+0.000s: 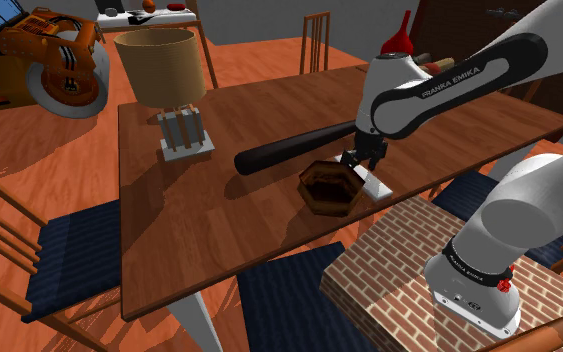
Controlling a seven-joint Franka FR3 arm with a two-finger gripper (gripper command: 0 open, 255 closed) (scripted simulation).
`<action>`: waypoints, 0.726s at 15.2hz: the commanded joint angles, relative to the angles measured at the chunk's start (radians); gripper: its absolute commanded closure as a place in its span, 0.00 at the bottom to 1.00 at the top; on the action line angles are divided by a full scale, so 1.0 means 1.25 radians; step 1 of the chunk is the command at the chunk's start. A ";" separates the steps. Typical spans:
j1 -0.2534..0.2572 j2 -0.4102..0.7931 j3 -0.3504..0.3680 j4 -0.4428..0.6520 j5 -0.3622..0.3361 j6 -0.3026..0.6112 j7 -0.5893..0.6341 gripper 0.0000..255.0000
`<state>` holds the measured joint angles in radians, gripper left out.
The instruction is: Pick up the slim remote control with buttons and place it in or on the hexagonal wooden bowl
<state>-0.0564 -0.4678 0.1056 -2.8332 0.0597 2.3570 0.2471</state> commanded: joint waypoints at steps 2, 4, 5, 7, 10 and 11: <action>0.000 0.000 0.000 0.000 0.000 0.000 0.000 1.00; 0.000 0.000 0.000 0.000 0.000 0.000 0.000 1.00; 0.000 0.000 0.000 0.000 0.000 0.000 0.000 1.00; 0.000 0.000 0.000 0.000 0.000 0.000 0.000 1.00; 0.000 0.000 0.000 0.000 0.000 0.000 0.000 1.00; 0.000 -0.010 -0.001 0.005 0.000 -0.015 0.000 1.00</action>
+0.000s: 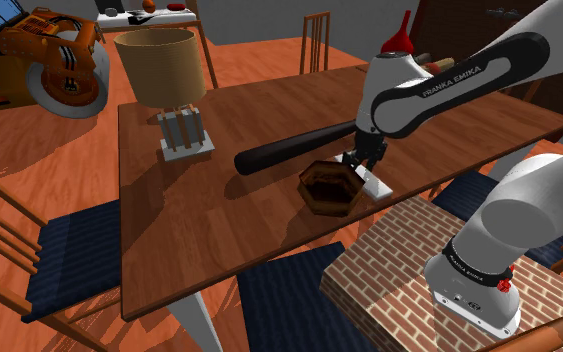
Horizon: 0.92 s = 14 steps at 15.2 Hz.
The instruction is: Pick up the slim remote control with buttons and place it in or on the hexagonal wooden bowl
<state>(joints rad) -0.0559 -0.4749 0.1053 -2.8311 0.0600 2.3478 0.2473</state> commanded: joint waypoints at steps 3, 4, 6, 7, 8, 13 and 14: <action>0.000 -0.032 -0.003 0.019 -0.001 -0.052 -0.001 1.00; 0.000 -0.041 -0.003 0.025 -0.001 -0.066 -0.001 1.00; 0.000 -0.057 -0.005 0.037 -0.001 -0.094 -0.002 1.00; 0.001 -0.065 -0.005 0.043 -0.002 -0.108 -0.002 1.00; 0.001 -0.072 -0.006 0.050 -0.002 -0.122 -0.002 1.00; 0.000 -0.104 -0.009 0.085 -0.003 -0.189 -0.002 1.00; 0.000 -0.110 -0.010 0.093 -0.004 -0.202 -0.002 1.00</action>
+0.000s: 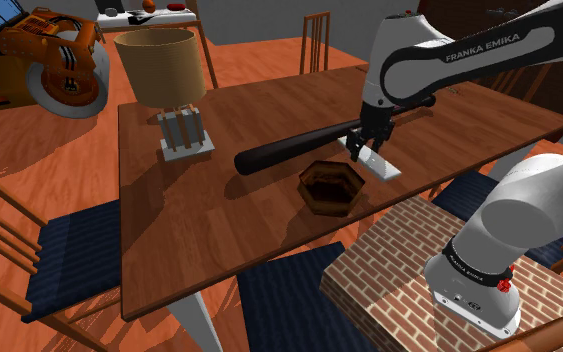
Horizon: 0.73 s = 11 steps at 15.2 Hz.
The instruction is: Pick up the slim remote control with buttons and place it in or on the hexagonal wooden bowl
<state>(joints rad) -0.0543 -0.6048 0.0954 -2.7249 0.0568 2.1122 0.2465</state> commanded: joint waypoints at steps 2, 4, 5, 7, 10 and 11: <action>-0.001 -0.016 -0.003 0.024 -0.002 -0.040 -0.002 1.00; -0.002 -0.024 -0.004 0.040 -0.003 -0.065 -0.002 1.00; -0.002 -0.028 -0.005 0.048 -0.003 -0.077 -0.002 1.00; -0.002 -0.036 -0.006 0.066 -0.004 -0.101 -0.002 1.00; -0.002 -0.045 -0.008 0.092 -0.005 -0.137 -0.002 1.00; -0.002 -0.047 -0.008 0.102 -0.006 -0.149 -0.002 1.00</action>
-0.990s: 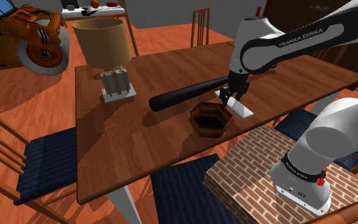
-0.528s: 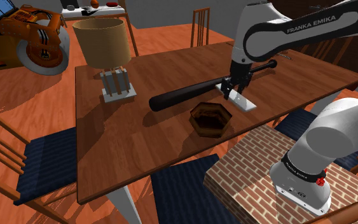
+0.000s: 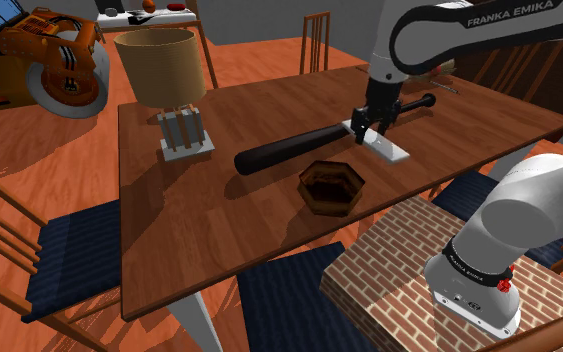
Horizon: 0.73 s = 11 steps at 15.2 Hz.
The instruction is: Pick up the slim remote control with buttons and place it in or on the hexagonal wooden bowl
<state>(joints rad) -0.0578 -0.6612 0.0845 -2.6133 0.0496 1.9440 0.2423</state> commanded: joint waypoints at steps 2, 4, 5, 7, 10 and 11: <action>0.000 -0.006 -0.001 0.031 -0.001 -0.037 0.001 1.00; 0.000 -0.009 -0.002 0.051 -0.001 -0.060 0.001 1.00; 0.000 -0.011 -0.002 0.061 -0.002 -0.071 0.001 1.00; -0.001 -0.012 -0.003 0.074 -0.002 -0.087 0.001 1.00; 0.028 -0.016 0.048 0.077 0.031 -0.091 0.060 1.00; 0.037 -0.014 0.065 0.080 0.042 -0.092 0.080 1.00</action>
<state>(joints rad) -0.0266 -0.6819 0.1375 -2.5145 0.0839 1.8266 0.3094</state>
